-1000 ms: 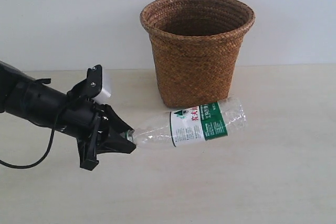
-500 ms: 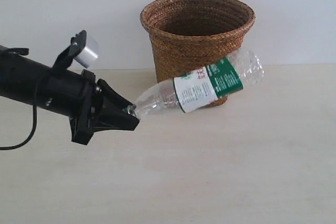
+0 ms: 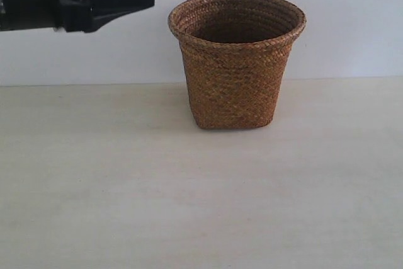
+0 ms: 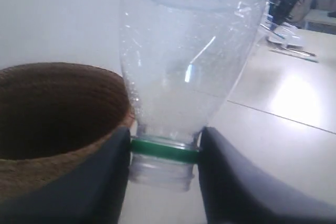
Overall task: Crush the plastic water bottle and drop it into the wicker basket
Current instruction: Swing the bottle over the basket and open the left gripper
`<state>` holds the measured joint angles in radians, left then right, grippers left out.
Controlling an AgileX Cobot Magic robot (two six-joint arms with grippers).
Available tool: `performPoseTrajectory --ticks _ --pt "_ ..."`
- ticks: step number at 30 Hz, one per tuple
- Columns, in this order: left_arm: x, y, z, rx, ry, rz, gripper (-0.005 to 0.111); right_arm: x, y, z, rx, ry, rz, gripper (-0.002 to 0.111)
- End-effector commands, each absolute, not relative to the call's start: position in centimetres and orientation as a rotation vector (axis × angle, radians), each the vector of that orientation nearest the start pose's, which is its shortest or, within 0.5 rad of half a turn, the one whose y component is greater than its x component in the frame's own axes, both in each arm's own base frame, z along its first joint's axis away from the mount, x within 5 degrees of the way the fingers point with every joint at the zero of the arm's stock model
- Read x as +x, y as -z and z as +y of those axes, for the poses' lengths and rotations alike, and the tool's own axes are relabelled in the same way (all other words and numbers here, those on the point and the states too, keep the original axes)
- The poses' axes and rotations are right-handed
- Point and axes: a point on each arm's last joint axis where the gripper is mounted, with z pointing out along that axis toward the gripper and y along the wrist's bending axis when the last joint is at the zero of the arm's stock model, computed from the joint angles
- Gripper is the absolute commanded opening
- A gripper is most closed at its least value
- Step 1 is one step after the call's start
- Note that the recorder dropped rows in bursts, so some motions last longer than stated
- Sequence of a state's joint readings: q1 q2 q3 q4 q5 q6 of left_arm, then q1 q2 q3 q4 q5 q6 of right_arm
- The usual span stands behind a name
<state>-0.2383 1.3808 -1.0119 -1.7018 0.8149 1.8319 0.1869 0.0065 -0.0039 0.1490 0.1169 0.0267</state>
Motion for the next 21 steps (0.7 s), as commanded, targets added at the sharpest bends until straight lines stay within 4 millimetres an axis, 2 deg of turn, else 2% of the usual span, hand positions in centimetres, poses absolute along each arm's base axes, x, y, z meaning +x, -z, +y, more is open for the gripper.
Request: performPoseTrajectory --ticks 1,4,10,13,16,19,21 --pt "27.9 -36.6 -13.9 0.772 0.757 1.502 0.004 5.5 -20.3 1.2 -0.021 -0.291 1.608 0.000" --pt "29.0 -37.1 -15.3 0.759 0.710 1.512 0.004 5.5 -20.3 1.2 -0.021 -0.291 1.608 0.000" --pt "33.3 -37.7 -18.0 0.632 0.507 1.580 0.004 5.5 -20.3 1.2 -0.021 -0.291 1.608 0.000" --pt "35.6 -37.1 -19.0 0.617 0.486 1.593 0.014 5.5 -20.3 1.2 -0.021 -0.291 1.608 0.000" --pt "37.7 -35.7 -19.9 0.608 0.498 1.620 0.042 5.5 -20.3 1.2 -0.021 -0.291 1.608 0.000" --pt "39.0 -34.3 -20.6 0.608 0.519 1.647 0.087 5.5 -20.3 1.2 -0.021 -0.291 1.608 0.000" --pt "39.4 -33.9 -20.5 0.592 0.496 1.663 0.104 5.5 -20.3 1.2 -0.021 -0.291 1.608 0.000"
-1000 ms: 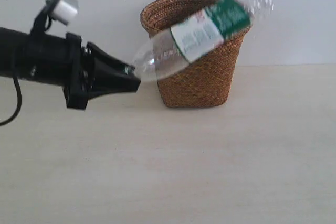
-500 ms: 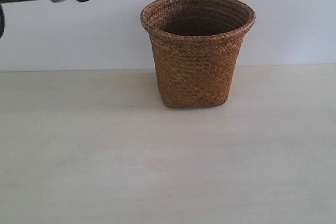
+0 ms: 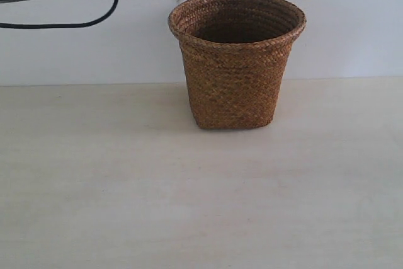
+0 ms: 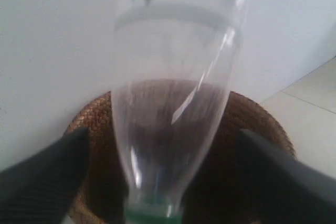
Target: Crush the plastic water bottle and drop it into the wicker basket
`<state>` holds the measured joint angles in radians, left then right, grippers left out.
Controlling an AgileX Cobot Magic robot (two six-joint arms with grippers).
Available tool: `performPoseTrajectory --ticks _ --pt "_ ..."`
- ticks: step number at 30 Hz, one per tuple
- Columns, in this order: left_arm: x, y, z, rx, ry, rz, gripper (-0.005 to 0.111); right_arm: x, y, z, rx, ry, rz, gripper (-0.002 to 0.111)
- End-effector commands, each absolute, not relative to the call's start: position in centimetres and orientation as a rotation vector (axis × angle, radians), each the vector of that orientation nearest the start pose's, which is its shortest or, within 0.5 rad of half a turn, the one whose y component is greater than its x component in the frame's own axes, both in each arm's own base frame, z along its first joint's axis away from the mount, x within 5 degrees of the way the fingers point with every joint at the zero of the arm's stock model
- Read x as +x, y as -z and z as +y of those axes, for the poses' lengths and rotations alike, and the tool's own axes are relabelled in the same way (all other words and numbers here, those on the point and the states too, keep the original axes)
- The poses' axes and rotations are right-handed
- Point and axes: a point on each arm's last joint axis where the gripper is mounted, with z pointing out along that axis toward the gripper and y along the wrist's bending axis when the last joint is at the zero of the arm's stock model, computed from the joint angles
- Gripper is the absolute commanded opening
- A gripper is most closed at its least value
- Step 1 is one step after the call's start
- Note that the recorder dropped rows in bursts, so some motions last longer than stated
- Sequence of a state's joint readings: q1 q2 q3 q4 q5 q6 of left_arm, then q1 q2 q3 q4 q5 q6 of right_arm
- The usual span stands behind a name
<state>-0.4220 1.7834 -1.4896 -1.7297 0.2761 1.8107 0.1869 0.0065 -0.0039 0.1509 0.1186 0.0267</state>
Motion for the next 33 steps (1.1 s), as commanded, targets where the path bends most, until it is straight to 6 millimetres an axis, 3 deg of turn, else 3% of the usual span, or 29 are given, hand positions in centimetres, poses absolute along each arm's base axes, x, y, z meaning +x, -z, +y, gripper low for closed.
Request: performPoseTrajectory --ticks 1,5,8,11,13,18,27,33 --pt "39.5 -33.9 -20.4 0.576 0.473 1.672 0.106 5.5 -20.3 1.2 -0.021 -0.291 1.608 0.000" --pt "39.1 -35.0 -19.7 0.526 0.436 1.670 0.098 5.5 -20.3 1.2 -0.021 -0.291 1.608 0.000" --pt "38.0 -36.2 -19.0 0.479 0.464 1.662 0.076 5.5 -20.3 1.2 -0.021 -0.291 1.608 0.000" --pt "36.6 -37.2 -18.3 0.464 0.477 1.652 0.039 5.5 -20.3 1.2 -0.021 -0.291 1.608 0.000" --pt "35.4 -37.6 -17.7 0.457 0.470 1.653 0.008 5.5 -20.4 1.2 -0.019 -0.290 1.598 0.000" --pt "33.4 -37.1 -14.5 0.423 0.457 1.683 0.004 5.5 -20.4 1.2 -0.019 -0.290 1.598 0.000" --pt "29.5 -34.3 -5.0 0.183 0.379 1.784 0.004 5.5 -20.4 1.2 -0.019 -0.290 1.598 0.000" --pt "25.6 -34.3 -1.8 -0.001 0.370 1.764 0.004 5.5 -20.4 1.2 -0.019 -0.290 1.598 0.000"
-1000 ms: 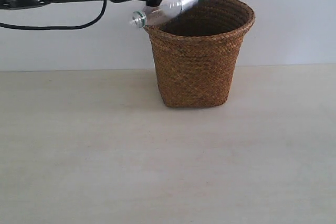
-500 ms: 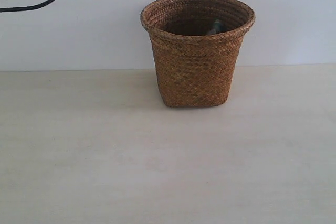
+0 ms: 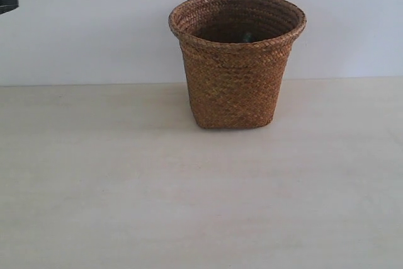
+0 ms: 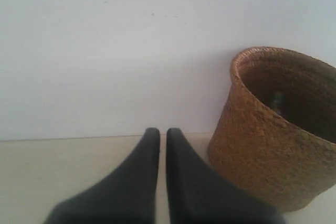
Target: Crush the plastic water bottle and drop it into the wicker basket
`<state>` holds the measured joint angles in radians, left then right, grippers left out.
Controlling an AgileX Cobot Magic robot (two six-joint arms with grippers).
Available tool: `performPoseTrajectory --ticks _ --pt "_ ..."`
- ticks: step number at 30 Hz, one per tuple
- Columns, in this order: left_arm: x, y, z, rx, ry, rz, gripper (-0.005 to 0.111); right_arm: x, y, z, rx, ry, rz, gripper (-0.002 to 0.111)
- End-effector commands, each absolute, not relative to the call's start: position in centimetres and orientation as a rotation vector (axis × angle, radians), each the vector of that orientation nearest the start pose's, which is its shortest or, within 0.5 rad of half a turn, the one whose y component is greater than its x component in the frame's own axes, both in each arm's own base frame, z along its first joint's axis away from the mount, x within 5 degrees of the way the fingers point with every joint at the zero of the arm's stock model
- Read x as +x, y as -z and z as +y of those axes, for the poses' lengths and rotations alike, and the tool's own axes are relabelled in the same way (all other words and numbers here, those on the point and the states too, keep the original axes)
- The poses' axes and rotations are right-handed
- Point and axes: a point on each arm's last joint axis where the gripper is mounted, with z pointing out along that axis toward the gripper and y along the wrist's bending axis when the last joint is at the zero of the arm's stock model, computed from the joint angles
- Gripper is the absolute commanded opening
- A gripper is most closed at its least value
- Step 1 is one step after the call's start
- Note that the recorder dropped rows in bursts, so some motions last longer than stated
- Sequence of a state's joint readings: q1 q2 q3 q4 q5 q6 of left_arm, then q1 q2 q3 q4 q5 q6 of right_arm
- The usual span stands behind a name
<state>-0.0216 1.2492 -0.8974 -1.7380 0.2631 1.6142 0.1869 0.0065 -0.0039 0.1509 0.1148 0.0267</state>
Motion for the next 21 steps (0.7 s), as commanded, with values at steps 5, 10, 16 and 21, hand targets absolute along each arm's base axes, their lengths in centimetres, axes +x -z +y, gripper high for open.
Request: performPoseTrajectory --ticks 5,10,16,21 --pt "20.8 -35.0 -1.2 -0.079 0.350 1.688 0.004 5.5 -20.4 1.2 -0.019 -0.290 1.596 0.000" --pt "15.4 -35.4 -0.6 -0.188 0.324 1.570 0.004 5.5 -20.4 1.2 -0.019 -0.290 1.596 0.000" --pt "10.5 -34.5 -0.6 -0.213 0.348 1.449 0.004 5.5 -20.4 1.2 -0.019 -0.290 1.596 0.000" --pt "8.7 -32.8 -0.7 -0.202 0.355 1.424 0.004 5.5 -20.4 1.2 -0.019 -0.290 1.596 0.000"
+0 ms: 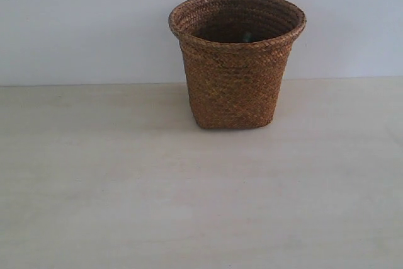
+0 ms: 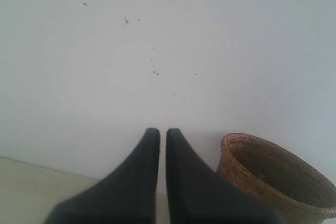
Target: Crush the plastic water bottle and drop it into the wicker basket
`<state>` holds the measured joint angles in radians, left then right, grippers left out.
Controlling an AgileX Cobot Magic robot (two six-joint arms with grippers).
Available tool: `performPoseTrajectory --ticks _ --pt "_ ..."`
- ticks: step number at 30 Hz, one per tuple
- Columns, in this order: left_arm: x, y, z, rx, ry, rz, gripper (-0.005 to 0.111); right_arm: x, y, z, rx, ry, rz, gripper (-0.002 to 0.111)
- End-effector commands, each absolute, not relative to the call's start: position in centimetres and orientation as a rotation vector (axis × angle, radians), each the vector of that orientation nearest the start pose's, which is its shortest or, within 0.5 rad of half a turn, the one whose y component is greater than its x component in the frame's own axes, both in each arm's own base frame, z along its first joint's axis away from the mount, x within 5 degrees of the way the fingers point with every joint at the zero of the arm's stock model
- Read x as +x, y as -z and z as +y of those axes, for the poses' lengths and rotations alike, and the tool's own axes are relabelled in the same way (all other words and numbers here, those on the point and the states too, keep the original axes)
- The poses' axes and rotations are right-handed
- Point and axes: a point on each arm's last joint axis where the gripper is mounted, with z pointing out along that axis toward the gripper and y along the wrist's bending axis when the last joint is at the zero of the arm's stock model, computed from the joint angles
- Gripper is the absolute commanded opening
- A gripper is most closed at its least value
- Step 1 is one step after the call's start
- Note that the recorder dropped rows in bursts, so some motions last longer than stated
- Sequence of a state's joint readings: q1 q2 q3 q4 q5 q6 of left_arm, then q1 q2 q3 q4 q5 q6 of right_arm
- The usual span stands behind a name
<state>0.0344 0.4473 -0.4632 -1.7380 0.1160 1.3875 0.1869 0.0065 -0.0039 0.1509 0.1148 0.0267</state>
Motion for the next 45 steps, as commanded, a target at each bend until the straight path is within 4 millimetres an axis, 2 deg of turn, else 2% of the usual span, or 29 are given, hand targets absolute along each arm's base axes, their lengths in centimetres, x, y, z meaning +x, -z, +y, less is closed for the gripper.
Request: performPoseTrajectory --ticks 1,8,31,34,37,40,45 --pt "8.4 -32.6 -0.7 -0.200 0.355 1.417 0.004 5.5 -20.4 1.2 -0.019 -0.290 1.596 0.000" --pt "7.2 -32.9 -1.0 -0.157 0.371 1.362 0.004 5.5 -20.4 1.2 -0.019 -0.290 1.596 0.000" --pt "7.0 -32.9 -1.1 -0.156 0.392 1.356 0.004 5.5 -20.4 1.2 -0.019 -0.290 1.596 0.000" --pt "7.1 -31.7 -1.6 -0.009 0.277 1.492 0.004 5.5 -20.4 1.2 -0.019 -0.290 1.596 0.000" --pt "7.2 -30.5 -0.9 -0.118 0.253 1.621 0.004 5.5 -20.4 1.2 -0.019 -0.290 1.596 0.000" --pt "6.5 -30.1 0.0 -0.288 0.250 1.631 0.004 5.5 -20.4 1.2 -0.019 -0.290 1.596 0.000" --pt "5.0 -30.1 0.0 -0.254 0.222 1.564 0.004 5.5 -20.4 1.2 -0.019 -0.290 1.596 0.000"
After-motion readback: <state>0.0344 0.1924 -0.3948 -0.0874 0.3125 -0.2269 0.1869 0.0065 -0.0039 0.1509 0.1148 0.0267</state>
